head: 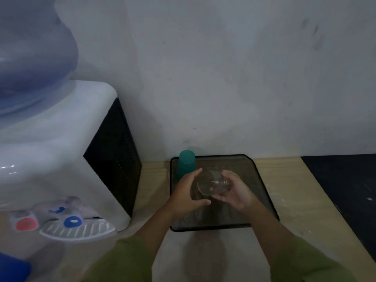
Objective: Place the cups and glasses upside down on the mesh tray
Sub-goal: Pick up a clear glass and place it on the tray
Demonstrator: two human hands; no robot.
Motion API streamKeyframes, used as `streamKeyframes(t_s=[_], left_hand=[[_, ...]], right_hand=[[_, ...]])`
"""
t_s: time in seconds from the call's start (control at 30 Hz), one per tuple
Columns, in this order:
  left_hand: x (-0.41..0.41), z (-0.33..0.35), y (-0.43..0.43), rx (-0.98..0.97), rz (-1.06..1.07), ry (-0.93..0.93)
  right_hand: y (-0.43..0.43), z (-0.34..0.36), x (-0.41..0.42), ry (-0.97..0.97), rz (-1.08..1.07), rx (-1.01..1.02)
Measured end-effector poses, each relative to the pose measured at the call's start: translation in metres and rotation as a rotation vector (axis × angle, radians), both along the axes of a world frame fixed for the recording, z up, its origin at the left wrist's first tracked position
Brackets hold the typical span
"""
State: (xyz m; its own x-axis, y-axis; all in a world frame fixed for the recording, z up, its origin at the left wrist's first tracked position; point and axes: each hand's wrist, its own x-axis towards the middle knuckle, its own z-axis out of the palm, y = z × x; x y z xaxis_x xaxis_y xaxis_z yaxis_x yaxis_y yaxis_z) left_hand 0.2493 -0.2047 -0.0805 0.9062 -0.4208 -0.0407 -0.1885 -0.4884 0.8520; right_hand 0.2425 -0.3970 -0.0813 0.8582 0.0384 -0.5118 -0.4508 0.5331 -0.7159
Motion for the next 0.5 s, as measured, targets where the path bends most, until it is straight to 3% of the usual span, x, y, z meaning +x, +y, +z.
streamKeyframes(t_s=[0.07, 0.13, 0.23, 0.37, 0.5], left_hand=[[0.001, -0.008, 0.004, 0.108, 0.073, -0.090], [0.003, -0.017, 0.011, 0.244, 0.178, -0.163], [0.008, -0.030, 0.018, 0.487, 0.250, -0.063], [0.010, -0.047, 0.026, 0.713, 0.196, 0.038], [0.009, -0.053, 0.027, 0.778, 0.197, 0.018]], right_hand=[[-0.007, -0.001, 0.013, 0.019, -0.027, -0.209], [-0.010, -0.002, 0.026, 0.023, -0.005, -0.562], [-0.012, -0.007, 0.047, -0.065, 0.105, -1.012], [-0.007, -0.010, 0.062, -0.251, 0.191, -1.189], [-0.004, -0.012, 0.069, -0.344, 0.262, -1.261]])
